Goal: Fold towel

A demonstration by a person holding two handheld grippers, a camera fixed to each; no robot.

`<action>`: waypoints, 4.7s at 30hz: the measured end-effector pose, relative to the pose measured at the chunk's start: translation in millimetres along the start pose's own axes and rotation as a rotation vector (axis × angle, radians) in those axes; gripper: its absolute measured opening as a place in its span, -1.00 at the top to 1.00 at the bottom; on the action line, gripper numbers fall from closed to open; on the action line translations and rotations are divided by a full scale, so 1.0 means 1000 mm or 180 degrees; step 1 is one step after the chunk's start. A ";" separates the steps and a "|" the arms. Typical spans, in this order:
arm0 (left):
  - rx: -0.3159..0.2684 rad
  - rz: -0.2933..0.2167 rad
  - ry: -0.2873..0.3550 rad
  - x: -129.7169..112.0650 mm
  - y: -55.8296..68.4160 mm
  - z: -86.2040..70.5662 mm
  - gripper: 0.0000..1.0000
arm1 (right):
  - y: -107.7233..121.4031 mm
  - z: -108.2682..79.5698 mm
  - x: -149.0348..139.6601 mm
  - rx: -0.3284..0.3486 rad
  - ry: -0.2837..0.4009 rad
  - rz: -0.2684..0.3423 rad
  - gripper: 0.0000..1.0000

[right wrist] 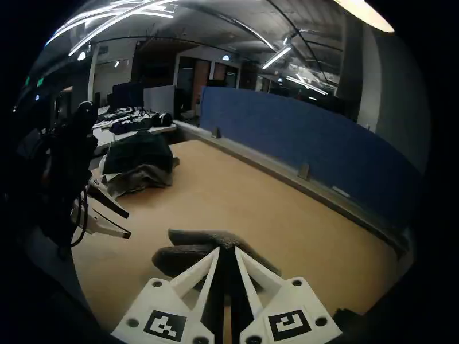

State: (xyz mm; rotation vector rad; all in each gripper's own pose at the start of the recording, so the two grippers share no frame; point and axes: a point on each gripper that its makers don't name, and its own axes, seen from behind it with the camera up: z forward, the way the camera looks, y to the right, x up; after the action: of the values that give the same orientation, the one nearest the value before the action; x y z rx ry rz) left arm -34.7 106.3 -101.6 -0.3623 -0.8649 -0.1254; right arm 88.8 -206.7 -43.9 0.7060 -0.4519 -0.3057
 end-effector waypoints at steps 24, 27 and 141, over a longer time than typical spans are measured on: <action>0.0033 0.0085 -0.0049 0.002 0.016 0.012 -0.88 | 0.140 -0.062 -0.037 -0.0650 -0.0082 0.0136 0.94; 0.0036 0.0077 -0.0052 0.002 0.017 0.013 -0.88 | 0.159 -0.069 -0.044 -0.0729 -0.0117 0.0122 0.94; 0.0144 0.0315 -0.0211 -0.006 0.039 0.017 -0.88 | 0.256 -0.173 -0.383 -0.2022 -0.1841 0.1669 0.04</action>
State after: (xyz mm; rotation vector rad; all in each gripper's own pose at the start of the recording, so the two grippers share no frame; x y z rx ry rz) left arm -41.5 148.2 -106.4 -0.3678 -0.9122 -0.0020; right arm -125.4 232.9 -98.3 -0.1493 -1.0080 -0.1339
